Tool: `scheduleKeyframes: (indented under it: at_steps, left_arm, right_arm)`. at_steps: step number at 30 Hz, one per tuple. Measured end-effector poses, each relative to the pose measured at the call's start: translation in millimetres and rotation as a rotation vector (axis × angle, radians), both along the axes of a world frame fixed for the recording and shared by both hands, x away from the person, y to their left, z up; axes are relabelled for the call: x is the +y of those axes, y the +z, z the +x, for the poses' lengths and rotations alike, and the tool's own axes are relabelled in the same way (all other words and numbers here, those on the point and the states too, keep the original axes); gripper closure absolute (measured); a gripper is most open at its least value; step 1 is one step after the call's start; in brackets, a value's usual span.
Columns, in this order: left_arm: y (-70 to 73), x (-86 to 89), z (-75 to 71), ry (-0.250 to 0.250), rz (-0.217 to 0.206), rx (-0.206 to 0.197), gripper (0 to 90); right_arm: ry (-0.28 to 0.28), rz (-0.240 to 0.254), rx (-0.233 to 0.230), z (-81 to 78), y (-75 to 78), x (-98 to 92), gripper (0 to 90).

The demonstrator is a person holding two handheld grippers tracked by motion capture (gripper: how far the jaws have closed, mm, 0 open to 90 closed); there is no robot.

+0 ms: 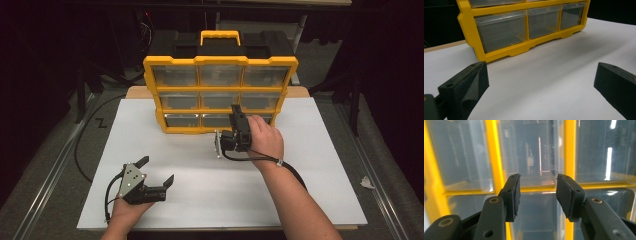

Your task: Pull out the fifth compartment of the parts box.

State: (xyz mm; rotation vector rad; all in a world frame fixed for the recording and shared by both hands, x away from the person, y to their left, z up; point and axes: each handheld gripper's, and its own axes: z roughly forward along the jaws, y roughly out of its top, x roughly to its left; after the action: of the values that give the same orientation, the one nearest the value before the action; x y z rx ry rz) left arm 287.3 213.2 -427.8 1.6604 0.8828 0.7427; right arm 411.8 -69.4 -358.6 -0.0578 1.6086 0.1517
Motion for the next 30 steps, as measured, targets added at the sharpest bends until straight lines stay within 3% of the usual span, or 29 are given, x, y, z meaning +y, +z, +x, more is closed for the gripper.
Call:
scheduleKeyframes:
  at_steps: [5,10,16,30]
  left_arm:
    - [0.4,0.7,0.0,0.002,-0.006,-0.001,0.3]
    - [0.6,1.1,-0.2,-0.001,-0.01,0.0,0.3]
    - [0.8,0.7,-0.7,-0.003,-0.015,-0.002,0.2]
    - [0.8,1.7,0.1,-0.005,-0.017,-0.004,0.3]
  right_arm:
    - [-0.008,0.008,-0.007,10.3,10.2,4.9,60.9]
    - [-0.013,-0.022,-0.025,18.9,18.6,10.0,64.0]
    - [-0.022,-0.036,-0.04,27.7,20.6,14.8,67.6]
    - [-0.019,-0.037,-0.073,32.3,17.8,24.2,79.4]
